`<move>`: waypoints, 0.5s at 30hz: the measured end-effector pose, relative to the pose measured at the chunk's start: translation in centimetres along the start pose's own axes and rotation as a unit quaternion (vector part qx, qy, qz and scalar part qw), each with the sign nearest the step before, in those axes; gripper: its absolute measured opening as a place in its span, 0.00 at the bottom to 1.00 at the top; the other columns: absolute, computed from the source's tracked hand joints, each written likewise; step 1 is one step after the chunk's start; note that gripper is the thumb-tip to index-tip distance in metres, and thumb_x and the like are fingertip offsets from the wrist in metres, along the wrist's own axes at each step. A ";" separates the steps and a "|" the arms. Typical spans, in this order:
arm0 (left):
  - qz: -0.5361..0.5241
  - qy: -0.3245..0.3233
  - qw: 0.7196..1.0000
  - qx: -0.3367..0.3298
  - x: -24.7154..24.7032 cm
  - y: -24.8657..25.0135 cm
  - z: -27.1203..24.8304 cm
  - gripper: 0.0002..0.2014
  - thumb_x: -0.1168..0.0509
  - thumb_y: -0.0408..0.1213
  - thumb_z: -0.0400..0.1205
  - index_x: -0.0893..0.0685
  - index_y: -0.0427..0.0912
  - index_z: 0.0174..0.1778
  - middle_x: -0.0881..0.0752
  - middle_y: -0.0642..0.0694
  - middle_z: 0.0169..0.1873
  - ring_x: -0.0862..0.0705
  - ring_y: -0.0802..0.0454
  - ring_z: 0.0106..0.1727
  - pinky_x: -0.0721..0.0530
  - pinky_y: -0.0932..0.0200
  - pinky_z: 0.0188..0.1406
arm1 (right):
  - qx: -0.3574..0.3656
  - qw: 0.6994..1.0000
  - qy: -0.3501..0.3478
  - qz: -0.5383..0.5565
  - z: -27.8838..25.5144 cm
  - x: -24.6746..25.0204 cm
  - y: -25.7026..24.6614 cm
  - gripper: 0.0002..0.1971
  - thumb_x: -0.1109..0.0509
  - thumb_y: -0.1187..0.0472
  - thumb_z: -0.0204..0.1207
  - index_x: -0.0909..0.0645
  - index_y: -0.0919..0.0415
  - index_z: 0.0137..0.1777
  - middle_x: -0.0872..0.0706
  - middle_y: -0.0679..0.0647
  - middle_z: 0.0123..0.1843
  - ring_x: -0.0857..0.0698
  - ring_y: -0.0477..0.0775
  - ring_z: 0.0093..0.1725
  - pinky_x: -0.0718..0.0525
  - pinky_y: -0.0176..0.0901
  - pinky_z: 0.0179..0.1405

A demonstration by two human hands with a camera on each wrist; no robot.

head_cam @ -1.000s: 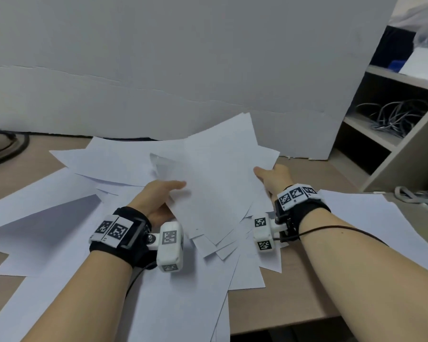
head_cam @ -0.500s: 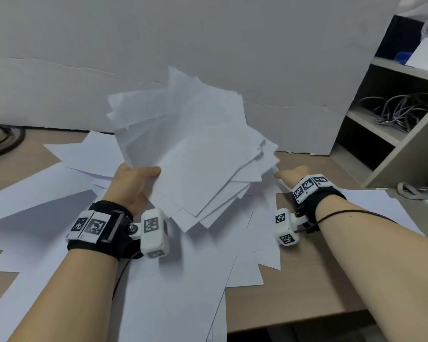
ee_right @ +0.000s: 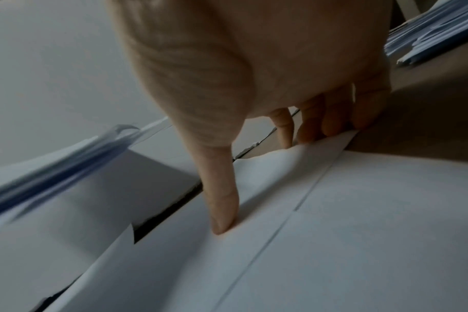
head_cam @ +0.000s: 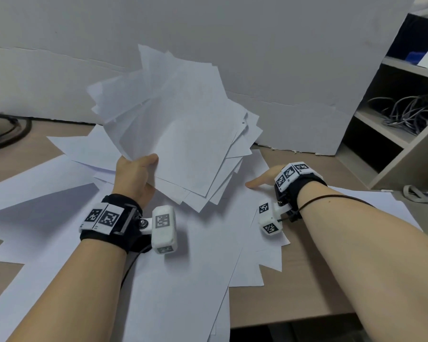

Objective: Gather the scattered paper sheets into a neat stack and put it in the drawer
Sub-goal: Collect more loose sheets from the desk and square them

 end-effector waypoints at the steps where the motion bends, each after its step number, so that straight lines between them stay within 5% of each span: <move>1: 0.000 -0.001 1.000 0.001 0.0 -0.1 0.0 0.16 0.38 0.17 0.82 0.16 0.41 0.55 0.10 0.45 0.42 0.09 0.49 0.42 0.10 0.56 0.42 | 0.010 1.000 -0.004 -0.010 -0.3 -0.1 -0.2 0.31 0.19 0.39 0.67 0.19 0.62 0.59 0.15 0.55 0.57 0.15 0.59 0.51 0.17 0.46 0.52; 7: 0.005 0.000 1.000 0.007 0.1 -0.3 0.1 0.15 0.37 0.17 0.81 0.17 0.39 0.57 0.11 0.42 0.45 0.09 0.46 0.43 0.10 0.53 0.46 | 0.012 0.998 0.006 -0.062 -2.5 0.3 -2.0 0.23 0.13 0.46 0.60 0.12 0.61 0.45 0.10 0.57 0.40 0.12 0.57 0.36 0.14 0.43 0.41; 9: 0.004 0.002 1.000 0.012 0.2 -0.4 0.0 0.15 0.37 0.17 0.81 0.17 0.38 0.58 0.11 0.41 0.45 0.09 0.46 0.42 0.10 0.54 0.44 | 0.025 0.998 0.001 -0.065 -3.2 0.4 -2.2 0.22 0.14 0.49 0.64 0.14 0.65 0.48 0.11 0.58 0.43 0.13 0.55 0.36 0.13 0.37 0.35; 12: 0.008 0.006 1.000 0.027 0.2 -0.5 0.0 0.14 0.36 0.18 0.81 0.17 0.37 0.59 0.10 0.40 0.45 0.09 0.45 0.43 0.09 0.51 0.44 | 0.024 0.996 -0.001 -0.089 -4.4 0.2 -1.8 0.19 0.16 0.49 0.67 0.15 0.63 0.43 0.11 0.59 0.44 0.10 0.59 0.43 0.11 0.44 0.46; 15: 0.014 0.012 0.999 0.039 0.2 -0.7 -0.1 0.16 0.35 0.19 0.79 0.18 0.34 0.62 0.11 0.37 0.47 0.10 0.39 0.46 0.10 0.41 0.52 | 0.019 0.997 -0.002 -0.078 -4.7 0.4 -1.0 0.16 0.14 0.48 0.62 0.13 0.59 0.36 0.09 0.58 0.37 0.11 0.57 0.33 0.17 0.38 0.30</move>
Point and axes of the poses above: each hand's wrist, its own z-axis towards the middle knuckle, its own x-axis out of the back of the hand, y = z × x, the point moved 1 cm from there along z, towards the middle knuckle
